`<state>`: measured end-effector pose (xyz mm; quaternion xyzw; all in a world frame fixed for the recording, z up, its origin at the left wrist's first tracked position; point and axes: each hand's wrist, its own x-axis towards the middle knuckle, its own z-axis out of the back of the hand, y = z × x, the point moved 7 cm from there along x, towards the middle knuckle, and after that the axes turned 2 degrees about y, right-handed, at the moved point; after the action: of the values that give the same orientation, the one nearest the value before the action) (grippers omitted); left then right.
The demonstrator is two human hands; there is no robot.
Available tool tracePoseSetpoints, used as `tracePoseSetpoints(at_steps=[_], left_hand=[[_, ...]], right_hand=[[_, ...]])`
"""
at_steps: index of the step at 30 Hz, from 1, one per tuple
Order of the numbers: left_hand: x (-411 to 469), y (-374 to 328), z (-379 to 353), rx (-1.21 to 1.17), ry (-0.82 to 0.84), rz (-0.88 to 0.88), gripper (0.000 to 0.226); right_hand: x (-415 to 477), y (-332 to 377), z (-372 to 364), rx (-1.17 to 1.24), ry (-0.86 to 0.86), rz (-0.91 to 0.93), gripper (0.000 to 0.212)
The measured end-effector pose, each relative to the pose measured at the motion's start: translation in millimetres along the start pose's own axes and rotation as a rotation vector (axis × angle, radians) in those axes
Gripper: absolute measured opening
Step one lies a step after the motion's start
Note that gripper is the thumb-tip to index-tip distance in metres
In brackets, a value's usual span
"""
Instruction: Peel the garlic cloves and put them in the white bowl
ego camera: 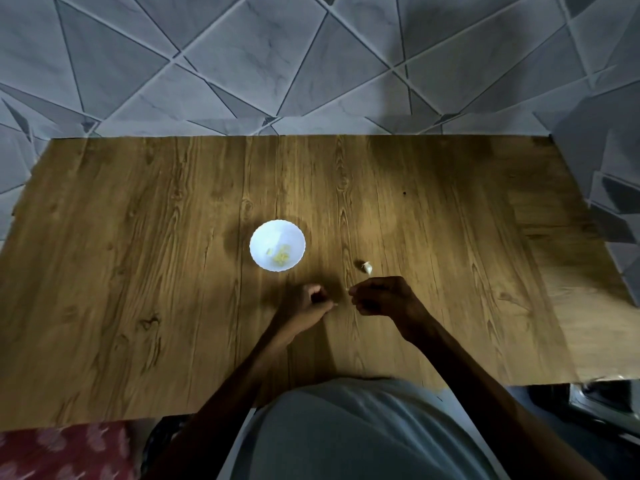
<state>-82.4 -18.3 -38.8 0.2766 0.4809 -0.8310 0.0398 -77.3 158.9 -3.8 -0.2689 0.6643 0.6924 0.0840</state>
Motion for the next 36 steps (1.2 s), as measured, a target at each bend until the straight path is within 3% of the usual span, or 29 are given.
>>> tracePoseSetpoints(at_steps=[2, 10, 15, 21, 26, 28, 32, 36], left_hand=[[1.0, 1.3, -0.4, 0.172, -0.001, -0.047, 0.008], [2.0, -5.1, -10.7, 0.430, -0.031, -0.101, 0.010], [6.3, -7.5, -12.4, 0.218, 0.023, -0.170, 0.008], [8.6, -17.6, -12.1, 0.036, -0.027, -0.236, 0.011], [13.7, -13.3, -9.6, 0.027, -0.079, -0.209, 0.007], [16.1, -6.5, -5.3, 0.019, -0.119, -0.164, 0.010], [15.3, 6.9, 8.5, 0.084, -0.237, -0.104, 0.006], [15.2, 14.1, 14.9, 0.127, -0.289, -0.071, 0.005]], right_hand=[[-0.3, -3.2, 2.3, -0.007, 0.001, -0.027, 0.016], [3.0, -19.8, 11.3, -0.090, -0.068, -0.117, 0.010], [8.0, -28.3, 15.2, -0.217, -0.061, -0.115, 0.014], [14.3, -29.1, 11.1, -0.303, -0.068, -0.098, 0.011], [21.1, -27.3, 10.3, -0.317, -0.066, -0.067, 0.009], [22.4, -23.4, 17.1, -0.450, -0.116, 0.023, 0.009], [18.8, -23.2, 26.8, -0.952, -0.249, 0.196, 0.017], [9.8, -26.9, 13.2, -1.125, -0.284, 0.341, 0.022]])
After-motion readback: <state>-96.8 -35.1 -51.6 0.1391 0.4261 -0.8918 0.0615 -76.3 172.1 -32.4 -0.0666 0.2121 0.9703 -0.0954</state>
